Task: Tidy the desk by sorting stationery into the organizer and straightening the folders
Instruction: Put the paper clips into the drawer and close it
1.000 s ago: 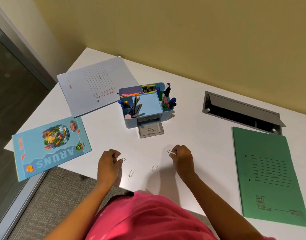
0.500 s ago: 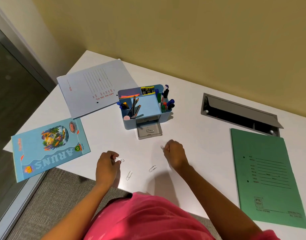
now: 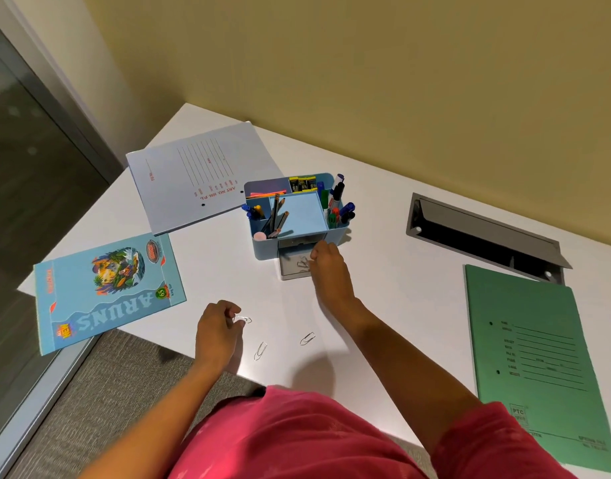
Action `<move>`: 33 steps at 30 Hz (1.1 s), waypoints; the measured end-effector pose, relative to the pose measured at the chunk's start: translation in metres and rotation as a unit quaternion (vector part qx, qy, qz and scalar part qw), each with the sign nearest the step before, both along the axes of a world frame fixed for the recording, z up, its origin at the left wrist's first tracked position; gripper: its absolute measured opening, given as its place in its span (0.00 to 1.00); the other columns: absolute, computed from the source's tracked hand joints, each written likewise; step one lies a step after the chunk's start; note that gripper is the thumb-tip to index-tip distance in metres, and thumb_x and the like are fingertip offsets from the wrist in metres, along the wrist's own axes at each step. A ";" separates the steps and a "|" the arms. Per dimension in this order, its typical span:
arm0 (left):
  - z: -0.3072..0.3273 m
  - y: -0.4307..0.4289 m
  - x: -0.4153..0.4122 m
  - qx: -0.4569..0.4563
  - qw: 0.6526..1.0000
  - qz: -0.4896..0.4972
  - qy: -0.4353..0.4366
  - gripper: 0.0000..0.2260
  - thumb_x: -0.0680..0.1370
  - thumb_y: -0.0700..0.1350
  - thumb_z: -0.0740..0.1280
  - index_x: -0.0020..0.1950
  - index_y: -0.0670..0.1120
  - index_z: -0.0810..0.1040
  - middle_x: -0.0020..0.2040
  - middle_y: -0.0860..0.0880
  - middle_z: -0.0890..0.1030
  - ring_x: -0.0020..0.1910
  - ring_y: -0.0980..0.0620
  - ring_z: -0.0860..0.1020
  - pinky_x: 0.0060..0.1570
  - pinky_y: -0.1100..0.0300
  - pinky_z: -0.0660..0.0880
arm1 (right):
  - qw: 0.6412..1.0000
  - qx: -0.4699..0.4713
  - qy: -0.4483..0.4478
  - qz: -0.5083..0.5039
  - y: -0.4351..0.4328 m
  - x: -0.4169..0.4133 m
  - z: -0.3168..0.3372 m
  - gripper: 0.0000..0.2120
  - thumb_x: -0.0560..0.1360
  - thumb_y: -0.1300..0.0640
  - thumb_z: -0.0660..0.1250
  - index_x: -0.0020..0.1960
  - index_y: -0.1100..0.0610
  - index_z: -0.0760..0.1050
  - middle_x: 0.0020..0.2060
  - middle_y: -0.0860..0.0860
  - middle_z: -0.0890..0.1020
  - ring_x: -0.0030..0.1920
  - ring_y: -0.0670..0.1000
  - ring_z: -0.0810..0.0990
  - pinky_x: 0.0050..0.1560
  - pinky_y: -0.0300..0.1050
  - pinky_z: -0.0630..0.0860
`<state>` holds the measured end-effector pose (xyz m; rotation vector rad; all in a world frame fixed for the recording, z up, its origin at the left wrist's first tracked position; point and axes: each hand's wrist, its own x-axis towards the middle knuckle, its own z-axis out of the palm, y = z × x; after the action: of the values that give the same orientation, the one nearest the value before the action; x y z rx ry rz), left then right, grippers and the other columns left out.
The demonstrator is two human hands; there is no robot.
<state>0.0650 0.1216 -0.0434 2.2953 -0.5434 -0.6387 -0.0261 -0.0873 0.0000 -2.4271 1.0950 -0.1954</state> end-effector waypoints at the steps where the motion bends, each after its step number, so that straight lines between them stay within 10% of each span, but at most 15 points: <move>1: 0.000 0.000 0.000 0.001 1.000 0.000 0.001 0.09 0.72 0.36 0.71 0.50 0.45 0.78 0.46 0.46 0.76 0.42 0.51 0.75 0.44 0.60 0.68 | 1.000 -0.005 -0.003 0.003 0.002 -0.004 0.002 0.12 0.77 0.63 0.65 0.59 0.62 0.70 0.56 0.61 0.75 0.53 0.58 0.78 0.51 0.48 0.79; 11: 0.001 0.003 0.000 -0.004 1.000 0.004 0.003 0.09 0.72 0.36 0.71 0.50 0.44 0.78 0.45 0.45 0.76 0.42 0.49 0.75 0.45 0.60 0.68 | 0.985 0.093 0.025 0.143 0.050 -0.078 -0.007 0.05 0.77 0.63 0.61 0.51 0.60 0.75 0.47 0.55 0.75 0.45 0.49 0.75 0.42 0.32 0.67; 20: 0.012 0.003 -0.007 -0.031 0.999 0.031 0.021 0.07 0.71 0.39 0.73 0.42 0.44 0.76 0.41 0.43 0.78 0.41 0.47 0.76 0.42 0.55 0.72 | 0.983 0.011 0.091 0.159 0.066 -0.091 -0.029 0.05 0.74 0.65 0.66 0.50 0.65 0.76 0.45 0.60 0.78 0.48 0.59 0.76 0.44 0.54 0.74; 33: 0.016 0.006 -0.032 0.059 0.995 -0.080 0.005 0.08 0.69 0.41 0.75 0.40 0.44 0.76 0.43 0.48 0.74 0.40 0.53 0.74 0.36 0.64 0.66 | 0.994 -0.013 0.059 0.086 0.046 -0.064 -0.035 0.04 0.77 0.67 0.61 0.46 0.63 0.74 0.45 0.59 0.75 0.45 0.55 0.75 0.45 0.45 0.74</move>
<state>0.0328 0.1277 -0.0271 2.3732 -0.7059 -0.7783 -0.0904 -0.0411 -0.0350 -2.5679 0.9294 -0.0107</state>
